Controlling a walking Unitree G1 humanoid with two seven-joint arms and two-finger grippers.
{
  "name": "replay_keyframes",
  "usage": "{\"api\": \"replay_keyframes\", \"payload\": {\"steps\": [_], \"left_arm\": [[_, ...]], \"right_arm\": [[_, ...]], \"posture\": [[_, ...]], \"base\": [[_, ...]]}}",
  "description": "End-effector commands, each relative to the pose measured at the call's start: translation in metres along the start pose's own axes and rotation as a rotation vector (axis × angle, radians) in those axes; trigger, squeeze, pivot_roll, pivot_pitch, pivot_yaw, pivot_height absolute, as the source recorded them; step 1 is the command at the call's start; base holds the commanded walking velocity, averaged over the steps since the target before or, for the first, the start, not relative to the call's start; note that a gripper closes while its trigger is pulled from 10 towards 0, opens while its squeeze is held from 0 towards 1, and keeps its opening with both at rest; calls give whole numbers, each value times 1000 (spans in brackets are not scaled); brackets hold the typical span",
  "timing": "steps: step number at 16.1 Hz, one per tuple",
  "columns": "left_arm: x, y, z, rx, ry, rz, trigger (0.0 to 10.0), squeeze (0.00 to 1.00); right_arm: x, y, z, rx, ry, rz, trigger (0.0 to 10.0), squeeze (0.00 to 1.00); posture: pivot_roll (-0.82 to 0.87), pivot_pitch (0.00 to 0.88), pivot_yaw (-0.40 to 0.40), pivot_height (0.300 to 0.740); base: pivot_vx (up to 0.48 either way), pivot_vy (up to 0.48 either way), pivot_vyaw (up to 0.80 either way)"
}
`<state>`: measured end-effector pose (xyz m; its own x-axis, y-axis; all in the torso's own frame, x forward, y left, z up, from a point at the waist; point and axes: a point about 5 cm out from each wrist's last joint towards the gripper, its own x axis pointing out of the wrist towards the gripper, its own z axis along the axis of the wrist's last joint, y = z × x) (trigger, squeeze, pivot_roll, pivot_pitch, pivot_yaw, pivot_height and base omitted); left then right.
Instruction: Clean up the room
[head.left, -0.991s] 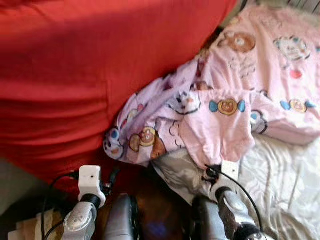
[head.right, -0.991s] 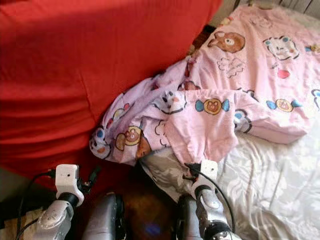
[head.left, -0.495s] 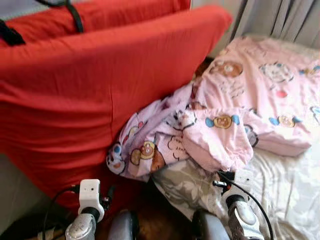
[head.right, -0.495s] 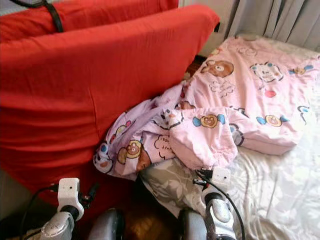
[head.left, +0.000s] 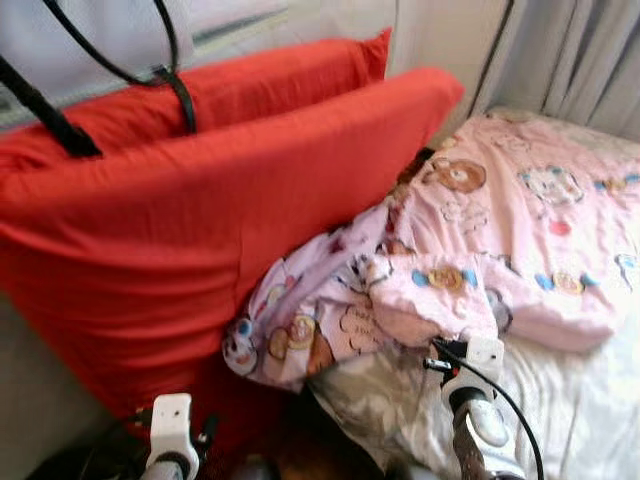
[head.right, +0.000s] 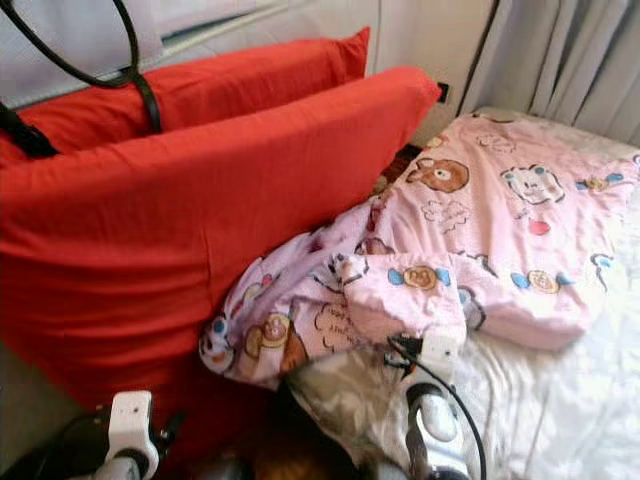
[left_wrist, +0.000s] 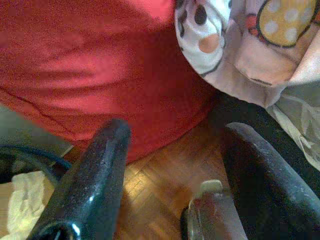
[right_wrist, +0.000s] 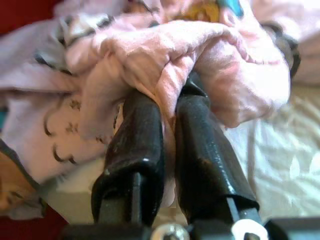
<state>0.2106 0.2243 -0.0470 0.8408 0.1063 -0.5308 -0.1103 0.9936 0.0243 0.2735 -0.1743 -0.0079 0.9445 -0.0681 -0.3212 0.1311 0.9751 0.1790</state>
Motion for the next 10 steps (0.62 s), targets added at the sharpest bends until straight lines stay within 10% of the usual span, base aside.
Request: {"api": "replay_keyframes", "payload": {"steps": [1, 10], "left_arm": [[-2, 3, -5, 16, 21, 16, 10000, 0], [-13, 0, -34, -7, 132, 55, 10000, 0]], "right_arm": [[1, 1, 2, -12, -7, 9, 10000, 0], [1, -3, 4, -26, -23, 0, 10000, 0]], "posture": [[32, 0, -18, 740], [34, 0, -38, 740]], "base": [[0, 0, 0], [0, 0, 0]]}}
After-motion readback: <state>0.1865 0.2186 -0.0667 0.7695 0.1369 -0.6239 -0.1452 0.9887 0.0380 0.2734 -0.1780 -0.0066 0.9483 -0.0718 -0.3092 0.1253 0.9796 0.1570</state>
